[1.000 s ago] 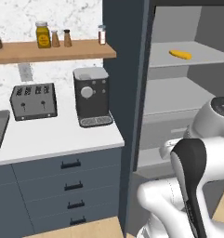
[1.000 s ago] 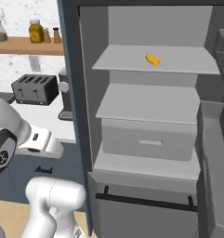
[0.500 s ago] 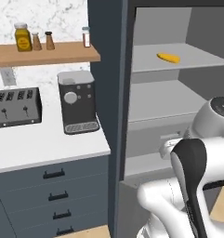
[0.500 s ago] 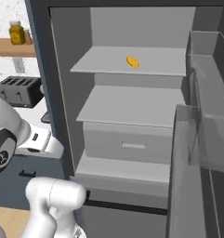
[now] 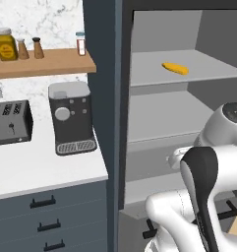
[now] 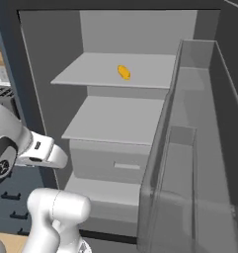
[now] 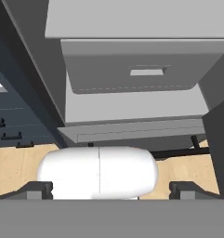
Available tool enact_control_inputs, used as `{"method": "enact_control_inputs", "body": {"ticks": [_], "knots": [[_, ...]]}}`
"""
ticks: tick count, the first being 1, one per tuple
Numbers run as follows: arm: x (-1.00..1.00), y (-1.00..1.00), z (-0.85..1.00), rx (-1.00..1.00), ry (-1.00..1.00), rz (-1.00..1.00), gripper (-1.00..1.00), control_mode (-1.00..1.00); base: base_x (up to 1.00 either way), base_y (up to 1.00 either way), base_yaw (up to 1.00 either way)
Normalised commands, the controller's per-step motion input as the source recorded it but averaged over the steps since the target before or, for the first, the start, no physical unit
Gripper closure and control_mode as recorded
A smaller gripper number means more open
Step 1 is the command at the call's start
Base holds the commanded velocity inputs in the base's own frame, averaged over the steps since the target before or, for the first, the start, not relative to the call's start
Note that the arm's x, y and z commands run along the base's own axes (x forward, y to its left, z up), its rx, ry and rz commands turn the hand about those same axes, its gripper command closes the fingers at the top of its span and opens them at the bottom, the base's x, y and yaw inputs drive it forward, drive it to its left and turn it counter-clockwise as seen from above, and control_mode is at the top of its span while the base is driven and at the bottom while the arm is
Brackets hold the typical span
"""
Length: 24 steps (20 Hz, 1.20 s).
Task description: Place one corn and one fish in each tupperware on the nearby counter, to pack two identical lunches.
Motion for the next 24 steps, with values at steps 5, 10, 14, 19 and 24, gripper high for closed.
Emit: {"method": "enact_control_inputs", "body": {"ticks": [5, 10, 14, 19, 24], "knots": [[0.0, 0.0, 0.0, 0.0, 0.0, 0.0, -1.0, 1.0, 0.5, -0.29, 0.0], [0.0, 0.0, 0.0, 0.0, 0.0, 0.0, -1.0, 1.0, 0.29, -0.31, -0.02], [0.0, 0.0, 0.0, 0.0, 0.0, 0.0, -1.0, 1.0, 0.01, -0.55, -0.08], [0.0, 0.0, 0.0, 0.0, 0.0, 0.0, -1.0, 1.0, 0.0, -0.11, -0.02], [0.0, 0.0, 0.0, 0.0, 0.0, 0.0, -1.0, 1.0, 0.0, 0.0, 0.0]]}}
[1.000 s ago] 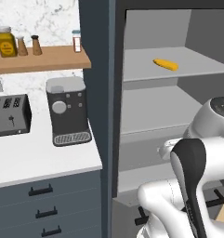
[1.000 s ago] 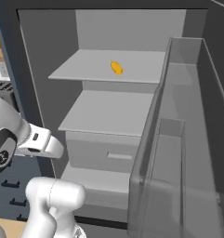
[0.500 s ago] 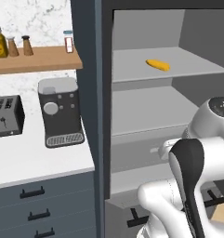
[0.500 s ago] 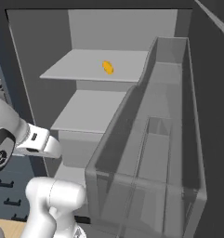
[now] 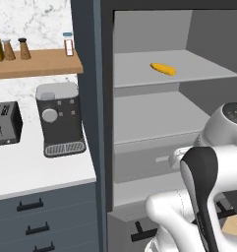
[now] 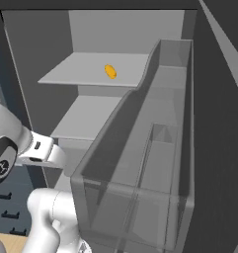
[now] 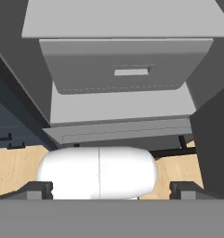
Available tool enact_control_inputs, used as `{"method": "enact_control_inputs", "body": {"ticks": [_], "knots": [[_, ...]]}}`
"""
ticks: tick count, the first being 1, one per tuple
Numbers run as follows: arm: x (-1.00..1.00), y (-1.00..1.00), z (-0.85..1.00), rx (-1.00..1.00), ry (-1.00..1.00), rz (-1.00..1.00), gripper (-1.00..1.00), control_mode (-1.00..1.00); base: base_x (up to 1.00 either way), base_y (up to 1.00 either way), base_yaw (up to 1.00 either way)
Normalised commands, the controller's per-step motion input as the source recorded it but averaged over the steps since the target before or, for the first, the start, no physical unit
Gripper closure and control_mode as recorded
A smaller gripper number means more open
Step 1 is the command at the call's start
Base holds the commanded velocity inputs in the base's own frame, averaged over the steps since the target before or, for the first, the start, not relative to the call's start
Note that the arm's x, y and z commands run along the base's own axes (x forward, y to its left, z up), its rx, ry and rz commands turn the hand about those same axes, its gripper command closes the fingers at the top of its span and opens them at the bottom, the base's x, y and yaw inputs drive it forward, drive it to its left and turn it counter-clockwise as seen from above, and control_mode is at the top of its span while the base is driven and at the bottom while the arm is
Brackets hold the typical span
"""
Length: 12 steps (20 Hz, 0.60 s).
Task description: Place one corn and one fish in each tupperware on the nearby counter, to pack two identical lunches.
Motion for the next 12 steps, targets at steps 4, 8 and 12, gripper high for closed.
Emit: {"method": "enact_control_inputs", "body": {"ticks": [4, 8, 12], "knots": [[0.0, 0.0, 0.0, 0.0, 0.0, 0.0, -1.0, 1.0, 0.0, 0.0, 0.0], [0.0, -0.05, 0.14, 0.0, -0.08, 0.0, -1.0, -1.0, 0.0, 0.0, 0.0], [0.0, -0.06, 0.42, 0.0, -0.3, 0.01, -1.0, -1.0, 0.0, 0.0, 0.0]]}}
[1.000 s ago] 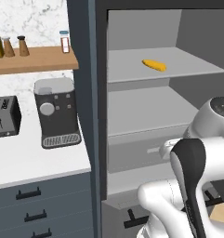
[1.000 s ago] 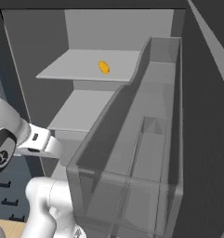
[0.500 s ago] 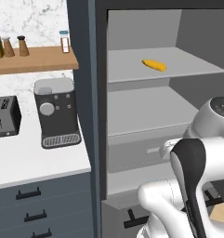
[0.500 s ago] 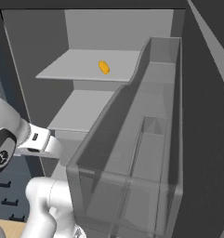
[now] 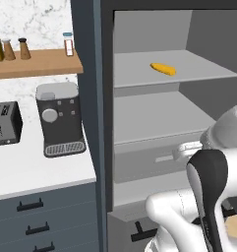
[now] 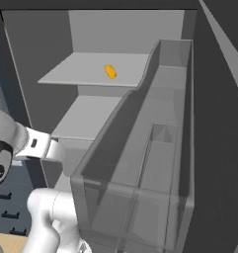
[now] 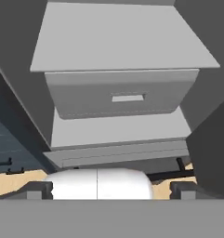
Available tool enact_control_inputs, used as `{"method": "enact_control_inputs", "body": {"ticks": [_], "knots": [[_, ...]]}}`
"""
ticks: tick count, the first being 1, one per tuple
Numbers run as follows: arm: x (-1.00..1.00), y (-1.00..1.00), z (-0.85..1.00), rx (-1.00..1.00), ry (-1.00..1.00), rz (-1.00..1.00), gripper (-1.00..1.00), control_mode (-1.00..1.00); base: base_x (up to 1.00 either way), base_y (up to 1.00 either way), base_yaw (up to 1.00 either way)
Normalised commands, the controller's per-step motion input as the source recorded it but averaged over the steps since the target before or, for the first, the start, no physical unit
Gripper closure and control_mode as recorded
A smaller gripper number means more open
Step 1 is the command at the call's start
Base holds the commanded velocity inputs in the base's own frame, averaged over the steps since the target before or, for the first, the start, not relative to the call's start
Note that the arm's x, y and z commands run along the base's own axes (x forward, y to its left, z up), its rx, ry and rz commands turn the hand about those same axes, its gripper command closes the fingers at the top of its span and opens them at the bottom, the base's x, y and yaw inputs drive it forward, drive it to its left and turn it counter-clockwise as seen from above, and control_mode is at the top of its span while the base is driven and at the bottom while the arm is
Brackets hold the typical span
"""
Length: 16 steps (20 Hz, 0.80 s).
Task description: Place one corn and one fish in each tupperware on the nearby counter, to pack two identical lunches.
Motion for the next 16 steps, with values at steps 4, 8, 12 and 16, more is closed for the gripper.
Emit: {"method": "enact_control_inputs", "body": {"ticks": [4, 8, 12, 16], "knots": [[0.0, -0.01, 0.67, 0.0, -0.44, 0.04, -1.0, -1.0, 0.0, 0.0, 0.0], [0.06, 0.0, 0.81, 0.0, -0.38, 0.04, -1.0, -1.0, 0.0, 0.0, 0.0], [0.36, -0.03, 0.81, 0.0, -0.14, 0.0, -1.0, -1.0, 0.0, 0.0, 0.0], [0.57, -0.01, 0.46, 0.0, -0.08, 0.0, -1.0, -1.0, 0.0, 0.0, 0.0]]}}
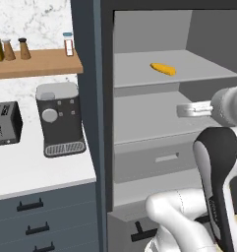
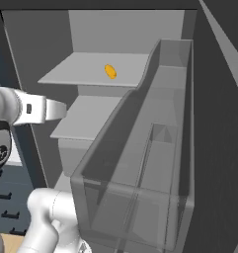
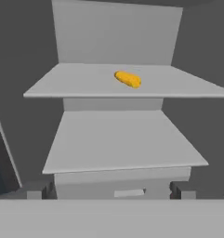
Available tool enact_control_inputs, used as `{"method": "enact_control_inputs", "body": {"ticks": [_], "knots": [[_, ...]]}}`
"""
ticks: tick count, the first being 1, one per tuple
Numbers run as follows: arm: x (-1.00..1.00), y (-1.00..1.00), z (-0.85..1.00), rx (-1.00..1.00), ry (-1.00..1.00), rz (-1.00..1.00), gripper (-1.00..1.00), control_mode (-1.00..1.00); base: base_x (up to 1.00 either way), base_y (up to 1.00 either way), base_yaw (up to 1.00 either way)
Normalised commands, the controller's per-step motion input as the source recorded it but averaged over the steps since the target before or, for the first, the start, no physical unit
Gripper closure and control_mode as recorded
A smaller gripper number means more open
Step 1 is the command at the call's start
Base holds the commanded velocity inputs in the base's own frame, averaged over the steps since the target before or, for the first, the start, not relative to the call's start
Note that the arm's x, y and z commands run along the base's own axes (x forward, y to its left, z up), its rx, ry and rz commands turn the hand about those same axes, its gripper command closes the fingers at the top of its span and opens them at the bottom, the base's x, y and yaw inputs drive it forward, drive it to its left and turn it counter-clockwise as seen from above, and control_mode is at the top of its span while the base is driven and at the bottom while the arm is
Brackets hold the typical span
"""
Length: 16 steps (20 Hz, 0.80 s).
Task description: Place one corn and one fish in each tupperware on the nearby counter, to pack two identical lunches.
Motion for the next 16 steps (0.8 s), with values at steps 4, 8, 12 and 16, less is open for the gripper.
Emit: {"method": "enact_control_inputs", "body": {"ticks": [4, 8, 12, 16], "knots": [[0.65, -0.03, 0.39, 0.0, -0.07, 0.0, -1.0, -1.0, 0.0, 0.0, 0.0], [0.82, -0.22, 0.43, 0.0, -0.01, 0.01, -1.0, -1.0, 0.0, 0.0, 0.0], [0.82, -0.37, 0.04, 0.0, 0.02, 0.0, -1.0, -1.0, 0.0, 0.0, 0.0], [1.0, -0.58, 0.0, 0.0, 0.09, 0.0, -1.0, -1.0, 0.0, 0.0, 0.0]]}}
